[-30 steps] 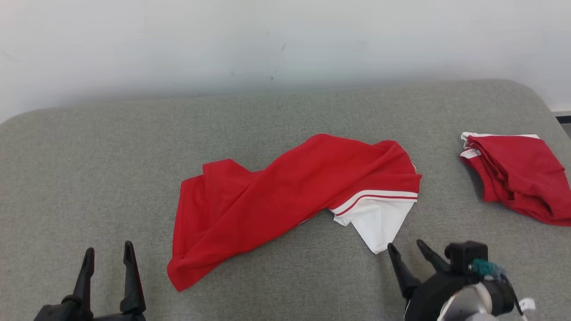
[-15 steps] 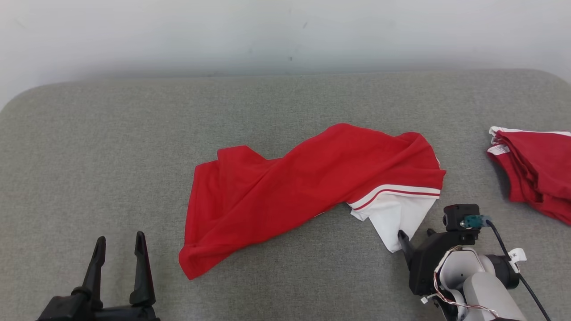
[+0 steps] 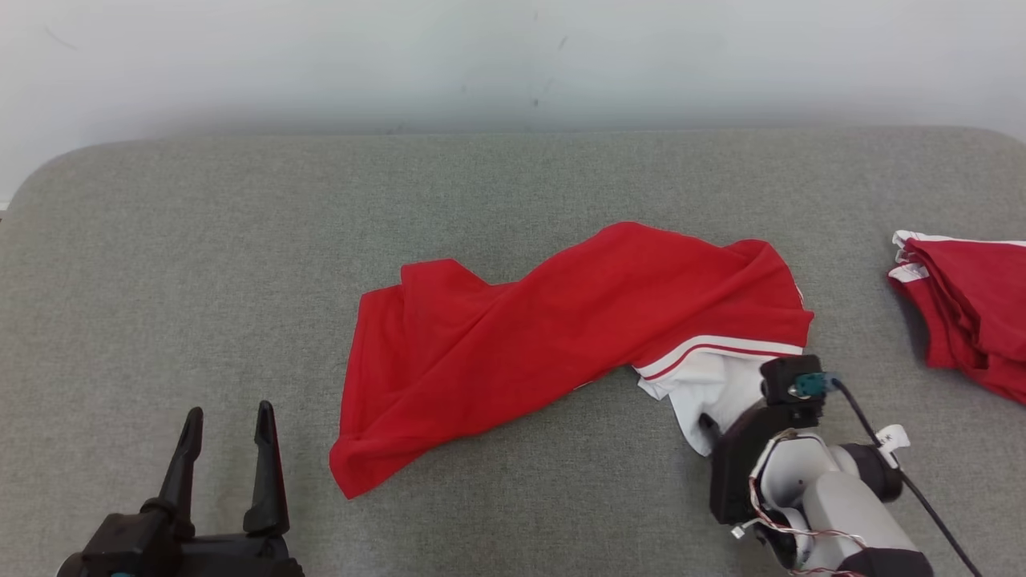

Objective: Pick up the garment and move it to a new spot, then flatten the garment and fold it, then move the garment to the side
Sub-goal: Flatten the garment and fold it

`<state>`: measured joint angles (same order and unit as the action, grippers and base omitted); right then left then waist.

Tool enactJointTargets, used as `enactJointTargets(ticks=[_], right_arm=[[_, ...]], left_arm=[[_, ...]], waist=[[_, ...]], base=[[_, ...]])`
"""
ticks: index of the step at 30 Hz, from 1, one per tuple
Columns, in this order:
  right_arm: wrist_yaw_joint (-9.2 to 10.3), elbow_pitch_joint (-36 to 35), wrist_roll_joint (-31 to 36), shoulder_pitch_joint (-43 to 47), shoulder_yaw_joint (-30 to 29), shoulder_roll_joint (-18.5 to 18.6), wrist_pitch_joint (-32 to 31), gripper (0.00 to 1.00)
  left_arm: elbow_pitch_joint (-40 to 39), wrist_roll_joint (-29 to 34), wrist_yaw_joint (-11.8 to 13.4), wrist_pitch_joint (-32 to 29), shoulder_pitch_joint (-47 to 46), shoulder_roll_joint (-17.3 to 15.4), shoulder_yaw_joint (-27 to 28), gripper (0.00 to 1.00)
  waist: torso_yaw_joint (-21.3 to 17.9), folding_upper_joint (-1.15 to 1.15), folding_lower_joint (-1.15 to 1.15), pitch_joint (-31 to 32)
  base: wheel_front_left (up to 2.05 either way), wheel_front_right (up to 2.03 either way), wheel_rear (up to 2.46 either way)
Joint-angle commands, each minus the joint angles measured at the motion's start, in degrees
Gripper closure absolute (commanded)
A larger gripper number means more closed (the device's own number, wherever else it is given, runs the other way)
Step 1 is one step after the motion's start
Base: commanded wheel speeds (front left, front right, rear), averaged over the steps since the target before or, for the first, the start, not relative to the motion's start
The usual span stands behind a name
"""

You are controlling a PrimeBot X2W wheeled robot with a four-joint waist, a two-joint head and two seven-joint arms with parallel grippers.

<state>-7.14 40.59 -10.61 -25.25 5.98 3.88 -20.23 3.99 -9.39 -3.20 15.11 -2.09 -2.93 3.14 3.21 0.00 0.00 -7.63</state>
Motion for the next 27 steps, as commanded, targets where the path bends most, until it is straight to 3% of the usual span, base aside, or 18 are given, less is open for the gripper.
enactJointTargets(ticks=[1,4,9,16,20,21,22,23,27], right_arm=[[-0.59,2.5,0.1,1.3,1.8,-1.7,-0.5,1.0],[-0.4,2.4,3.0,-0.1,1.0,-0.8,0.7,1.0],[-0.22,-1.6,5.8,-0.1,-1.6,4.6,-1.1,1.0],[-0.26,-13.5,7.0,4.6,-7.7,10.0,-8.9,1.0],[-0.26,-17.6,6.8,8.0,-9.4,9.7,-13.2,1.0],[-0.26,-18.2,6.8,8.8,-9.6,9.5,-14.0,0.95],[-0.26,-18.6,6.7,9.6,-10.3,9.0,-14.7,0.39],[-0.26,-19.1,6.8,10.1,-11.1,8.7,-14.8,0.0],[-0.26,-20.6,7.8,13.0,-13.1,6.3,-14.6,0.0]], left_arm=[[0.4,0.3,-0.3,0.0,-0.5,0.0,-0.1,0.0],[0.6,0.3,-0.2,0.0,-0.2,0.0,0.0,0.0],[1.0,0.0,-0.1,0.0,0.8,0.0,0.3,0.0],[0.6,-0.7,0.4,0.0,2.9,0.0,1.1,0.0],[0.4,-0.8,0.7,0.0,2.7,0.0,0.8,0.0],[0.5,-0.8,0.6,0.0,2.4,0.0,0.8,0.0],[0.6,-0.7,0.5,0.0,2.2,0.0,0.7,0.0],[0.6,-0.7,0.4,0.0,1.9,0.0,0.7,0.0],[1.3,-0.1,0.0,0.0,1.3,0.0,0.8,0.0]], waist=[[-0.2,0.0,0.0,-0.1],[-0.8,0.0,0.0,0.1],[-1.5,0.0,0.0,1.2],[-3.4,0.0,0.0,2.6],[-3.9,0.0,0.0,2.4],[-3.9,0.0,0.0,2.4],[-3.9,0.0,0.0,2.3],[-3.8,0.0,0.0,2.3],[-3.3,0.0,0.0,3.0]], base=[[0.0,0.0,0.0],[0.0,0.0,0.0],[0.0,0.0,0.0],[0.0,0.0,0.0],[0.0,0.0,0.0],[0.0,0.0,0.0],[0.0,0.0,0.0],[0.0,0.0,0.0],[0.0,0.0,0.0]])
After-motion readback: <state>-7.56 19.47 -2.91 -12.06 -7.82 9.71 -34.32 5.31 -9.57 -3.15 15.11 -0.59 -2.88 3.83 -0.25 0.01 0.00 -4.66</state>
